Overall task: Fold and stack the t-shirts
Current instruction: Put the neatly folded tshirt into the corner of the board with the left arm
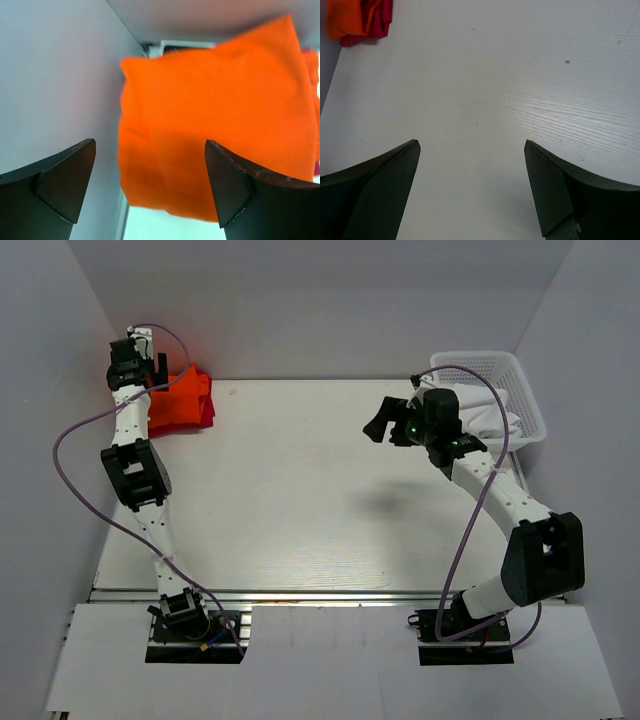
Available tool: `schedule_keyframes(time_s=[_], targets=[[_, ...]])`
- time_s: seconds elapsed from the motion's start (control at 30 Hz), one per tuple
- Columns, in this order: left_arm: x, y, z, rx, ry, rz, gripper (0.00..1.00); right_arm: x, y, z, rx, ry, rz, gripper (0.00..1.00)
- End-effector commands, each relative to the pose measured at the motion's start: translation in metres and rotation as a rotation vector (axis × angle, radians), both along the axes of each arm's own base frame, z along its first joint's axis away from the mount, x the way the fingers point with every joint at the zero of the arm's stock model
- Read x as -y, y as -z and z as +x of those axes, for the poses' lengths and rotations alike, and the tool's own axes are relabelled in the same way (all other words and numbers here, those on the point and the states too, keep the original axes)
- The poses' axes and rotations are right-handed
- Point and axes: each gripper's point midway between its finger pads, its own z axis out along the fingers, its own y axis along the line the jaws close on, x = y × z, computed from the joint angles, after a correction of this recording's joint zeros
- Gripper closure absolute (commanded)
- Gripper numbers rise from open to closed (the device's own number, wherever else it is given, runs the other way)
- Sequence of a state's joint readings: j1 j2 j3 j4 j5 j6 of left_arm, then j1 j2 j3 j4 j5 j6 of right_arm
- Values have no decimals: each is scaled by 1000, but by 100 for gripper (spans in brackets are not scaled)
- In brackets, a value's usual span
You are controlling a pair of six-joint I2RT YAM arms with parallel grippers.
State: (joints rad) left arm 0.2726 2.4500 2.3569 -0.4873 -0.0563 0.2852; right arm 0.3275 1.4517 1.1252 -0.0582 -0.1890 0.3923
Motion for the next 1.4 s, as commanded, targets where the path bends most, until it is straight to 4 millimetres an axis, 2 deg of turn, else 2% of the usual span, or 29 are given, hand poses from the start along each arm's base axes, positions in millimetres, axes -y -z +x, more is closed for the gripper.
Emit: schedule_keyframes(time_s=[0.0,0.2,0.23,0.3,0.33,0.37,0.4,0.43,0.47,0.5,0.53,0.57,0.6,0.63,0.67,0.7,0.73,0.77,0.8,0.83,0.87,0.9,0.93,0.97,1.0,1.03,1.13,1.23,1.37], targets=[[-5,-60,10,157,-26,12,0,-8,-16,6,23,-33,23,10],[9,-78,7,193,16,-42,0,-10,-12,4,14,-45,22,10],[24,-71,7,174,49,-72,0,-11,-13,4,21,-46,25,10],[38,-80,1,169,74,-80,0,-10,-10,1,15,-49,24,10],[54,-77,-1,153,109,-116,0,-9,-12,1,23,-49,24,10],[61,-76,-7,138,120,-155,0,-7,-15,-2,35,-48,27,10],[84,-95,-12,164,171,-229,0,-7,-12,-3,38,-50,22,10],[93,-89,-19,145,189,-273,0,-4,-7,-6,31,-44,16,10],[113,-90,-34,131,187,-344,0,-1,-10,-10,45,-32,13,10],[122,-72,-34,102,196,-354,0,-1,-7,-11,45,-35,13,10],[136,-98,-45,145,196,-373,0,2,-4,-16,43,-28,9,10],[149,-103,-51,155,201,-383,0,3,-2,-20,39,-27,13,10],[183,-79,-65,94,231,-405,0,4,8,-25,38,-41,6,10],[200,-79,-76,94,230,-427,0,1,10,-30,37,-59,10,10],[216,-110,-95,157,246,-431,0,1,9,-35,38,-73,17,10],[233,-76,-120,80,245,-455,0,4,8,-39,44,-70,18,10],[264,-73,-139,77,292,-469,0,6,27,-49,4,-70,9,10],[279,-72,-157,102,298,-501,0,8,25,-54,11,-65,12,10],[290,-76,-187,165,336,-515,0,12,38,-60,-10,-49,0,10],[309,-74,-206,169,368,-535,0,16,39,-69,-2,-36,15,10],[315,-70,-223,161,353,-576,0,20,53,-77,-24,-32,8,10],[317,-44,-242,112,329,-585,0,22,55,-80,-24,-27,12,10],[332,-53,-261,129,368,-612,0,22,56,-82,-15,-25,20,10],[339,-48,-273,116,371,-641,0,26,65,-94,-17,-28,16,10],[344,-29,-287,74,375,-651,0,25,67,-98,-18,-40,19,10],[354,-21,-304,57,406,-662,0,26,73,-106,-8,-46,27,10],[357,-8,-316,44,387,-643,0,26,79,-115,3,-63,40,10],[349,5,-321,3,319,-572,0,27,83,-120,9,-62,51,10],[354,3,-322,15,357,-540,0,22,81,-124,44,-91,78,10]])
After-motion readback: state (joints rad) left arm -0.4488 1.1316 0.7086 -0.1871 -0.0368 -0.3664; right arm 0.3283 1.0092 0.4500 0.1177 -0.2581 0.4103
